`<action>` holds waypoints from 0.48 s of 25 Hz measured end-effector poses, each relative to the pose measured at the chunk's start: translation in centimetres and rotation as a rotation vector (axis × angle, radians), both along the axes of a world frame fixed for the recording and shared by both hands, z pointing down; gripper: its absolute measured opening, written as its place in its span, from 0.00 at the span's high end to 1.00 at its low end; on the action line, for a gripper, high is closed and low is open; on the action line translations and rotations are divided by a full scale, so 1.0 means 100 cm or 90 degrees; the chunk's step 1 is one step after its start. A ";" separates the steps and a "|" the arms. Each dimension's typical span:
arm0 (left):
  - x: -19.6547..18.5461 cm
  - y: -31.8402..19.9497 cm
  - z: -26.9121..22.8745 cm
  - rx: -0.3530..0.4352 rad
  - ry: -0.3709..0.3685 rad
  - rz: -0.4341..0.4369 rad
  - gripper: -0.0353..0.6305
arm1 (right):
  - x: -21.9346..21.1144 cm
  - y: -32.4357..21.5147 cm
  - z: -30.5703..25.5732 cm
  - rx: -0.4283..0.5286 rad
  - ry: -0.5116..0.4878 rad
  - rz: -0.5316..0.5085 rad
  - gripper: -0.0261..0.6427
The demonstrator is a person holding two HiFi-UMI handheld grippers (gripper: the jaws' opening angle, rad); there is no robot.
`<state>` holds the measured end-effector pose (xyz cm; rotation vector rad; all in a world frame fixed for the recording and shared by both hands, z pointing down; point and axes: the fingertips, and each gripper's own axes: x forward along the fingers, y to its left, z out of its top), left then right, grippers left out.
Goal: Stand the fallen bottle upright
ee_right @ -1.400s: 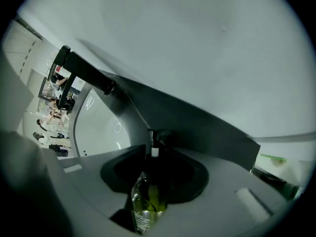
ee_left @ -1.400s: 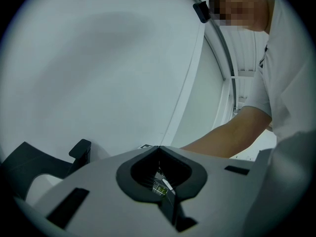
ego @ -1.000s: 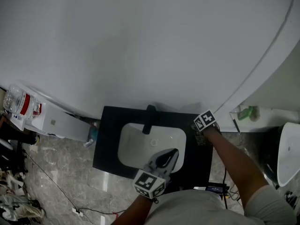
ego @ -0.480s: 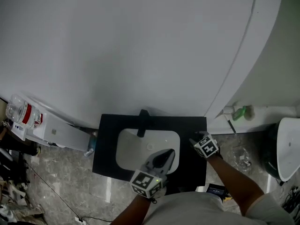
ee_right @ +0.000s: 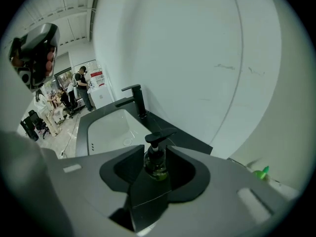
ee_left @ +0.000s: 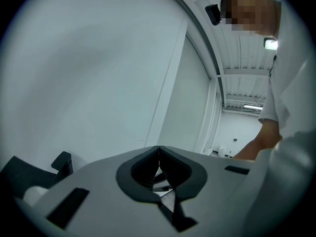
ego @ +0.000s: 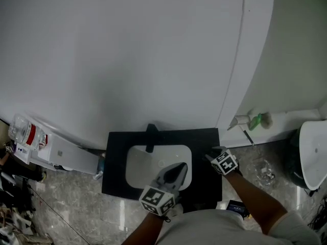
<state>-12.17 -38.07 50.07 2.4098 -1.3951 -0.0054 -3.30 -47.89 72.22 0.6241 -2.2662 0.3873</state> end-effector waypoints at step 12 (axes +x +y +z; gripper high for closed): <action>0.009 -0.040 -0.069 0.079 -0.025 0.002 0.93 | -0.004 0.002 -0.203 0.174 -0.208 0.020 0.96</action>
